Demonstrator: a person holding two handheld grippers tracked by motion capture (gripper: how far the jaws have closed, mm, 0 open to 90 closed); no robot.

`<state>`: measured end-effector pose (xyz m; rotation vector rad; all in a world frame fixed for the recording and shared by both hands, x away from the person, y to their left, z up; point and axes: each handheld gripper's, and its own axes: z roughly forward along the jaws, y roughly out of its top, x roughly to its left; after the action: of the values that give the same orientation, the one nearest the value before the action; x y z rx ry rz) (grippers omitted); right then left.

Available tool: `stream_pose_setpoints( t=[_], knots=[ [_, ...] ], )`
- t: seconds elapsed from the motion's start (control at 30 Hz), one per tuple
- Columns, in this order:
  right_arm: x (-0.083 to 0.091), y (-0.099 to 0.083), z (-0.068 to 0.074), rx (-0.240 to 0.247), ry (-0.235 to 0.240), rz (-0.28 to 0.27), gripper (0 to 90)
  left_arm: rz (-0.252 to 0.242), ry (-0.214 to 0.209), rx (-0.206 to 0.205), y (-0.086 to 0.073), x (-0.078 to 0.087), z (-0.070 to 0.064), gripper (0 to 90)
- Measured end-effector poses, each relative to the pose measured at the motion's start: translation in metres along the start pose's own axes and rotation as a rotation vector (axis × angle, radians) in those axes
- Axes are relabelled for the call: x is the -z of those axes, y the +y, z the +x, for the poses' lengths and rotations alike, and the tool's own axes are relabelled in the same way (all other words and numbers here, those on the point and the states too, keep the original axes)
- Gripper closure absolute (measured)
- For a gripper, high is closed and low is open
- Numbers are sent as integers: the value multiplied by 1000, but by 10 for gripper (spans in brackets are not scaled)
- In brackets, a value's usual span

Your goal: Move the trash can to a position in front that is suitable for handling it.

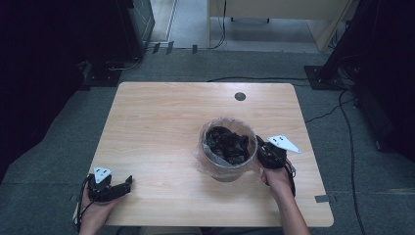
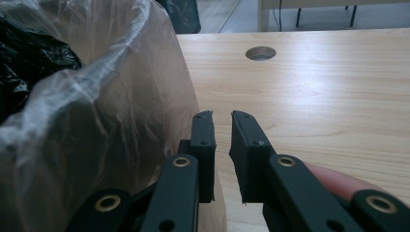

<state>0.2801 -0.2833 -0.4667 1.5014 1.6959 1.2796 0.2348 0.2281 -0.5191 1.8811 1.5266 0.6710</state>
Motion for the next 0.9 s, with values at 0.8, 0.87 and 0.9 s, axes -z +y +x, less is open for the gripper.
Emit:
stream_pose_setpoints(
  t=[0.8, 0.87, 0.9],
  knots=[
    [-6, -3, 33, 82, 135, 9, 804, -60, -74, -11, 36, -6, -39, 143],
    [-6, -3, 37, 87, 143, 11, 805, -76, -83, -20, 44, -7, -49, 143],
    [-6, -3, 38, 89, 148, 11, 805, -84, -89, -16, 48, -8, -54, 143]
  ],
)
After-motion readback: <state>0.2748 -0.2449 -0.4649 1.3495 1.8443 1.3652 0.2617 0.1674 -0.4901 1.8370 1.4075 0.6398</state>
